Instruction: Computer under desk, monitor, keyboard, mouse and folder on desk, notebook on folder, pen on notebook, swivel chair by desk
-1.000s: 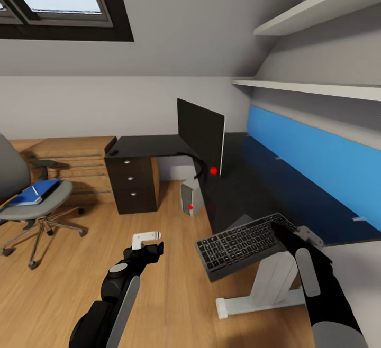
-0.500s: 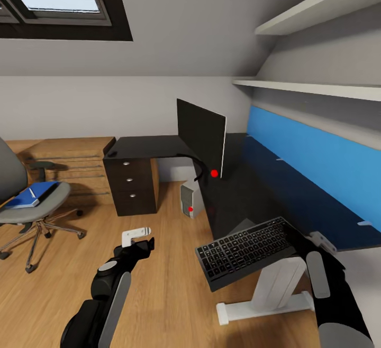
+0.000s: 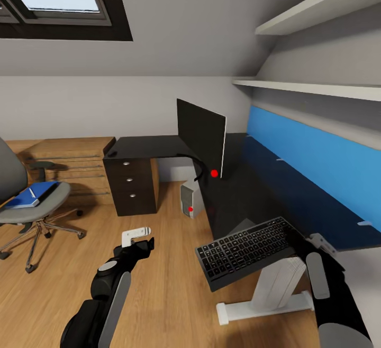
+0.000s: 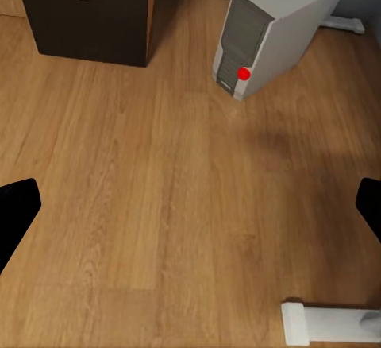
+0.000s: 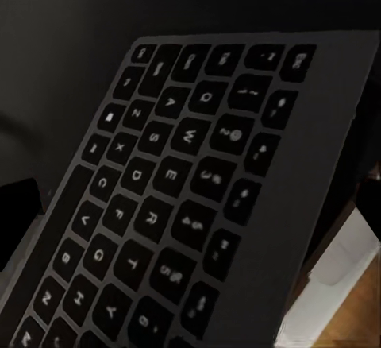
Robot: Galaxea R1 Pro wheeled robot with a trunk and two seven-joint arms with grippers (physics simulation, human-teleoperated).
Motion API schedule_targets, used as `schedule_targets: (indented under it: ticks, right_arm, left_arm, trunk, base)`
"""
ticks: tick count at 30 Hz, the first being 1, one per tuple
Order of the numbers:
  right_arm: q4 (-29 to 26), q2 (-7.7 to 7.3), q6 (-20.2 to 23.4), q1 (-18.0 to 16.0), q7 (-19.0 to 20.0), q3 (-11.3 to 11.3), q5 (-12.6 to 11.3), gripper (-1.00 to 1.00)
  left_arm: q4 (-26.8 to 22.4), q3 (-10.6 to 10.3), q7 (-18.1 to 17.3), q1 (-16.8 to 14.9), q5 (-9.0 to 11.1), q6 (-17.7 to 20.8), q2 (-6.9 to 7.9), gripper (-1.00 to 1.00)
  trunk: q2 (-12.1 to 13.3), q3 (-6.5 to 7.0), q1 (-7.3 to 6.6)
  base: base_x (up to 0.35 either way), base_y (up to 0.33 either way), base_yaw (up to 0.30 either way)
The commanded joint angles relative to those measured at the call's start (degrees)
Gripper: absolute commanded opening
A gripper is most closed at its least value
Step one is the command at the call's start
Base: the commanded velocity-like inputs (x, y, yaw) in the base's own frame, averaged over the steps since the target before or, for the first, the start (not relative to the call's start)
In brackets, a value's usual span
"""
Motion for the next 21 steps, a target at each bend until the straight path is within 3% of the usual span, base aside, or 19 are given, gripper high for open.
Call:
schedule_targets:
  ticks: [1,21]
  right_arm:
    - [0.41,0.04,0.19,-0.05,-0.39,-0.08,-0.6,1.0]
    - [1.41,0.04,0.13,-0.05,-0.36,-0.08,-0.6,1.0]
  left_arm:
    - [-0.07,-0.06,0.52,-0.04,0.63,0.19,0.0,1.0]
    - [0.02,-0.14,0.52,-0.04,0.65,0.22,-0.08,1.0]
  trunk:
    - [-0.04,-0.06,0.0]
    - [-0.04,-0.06,0.0]
  base:
    - [0.0,0.0,0.0]
    - [0.0,0.0,0.0]
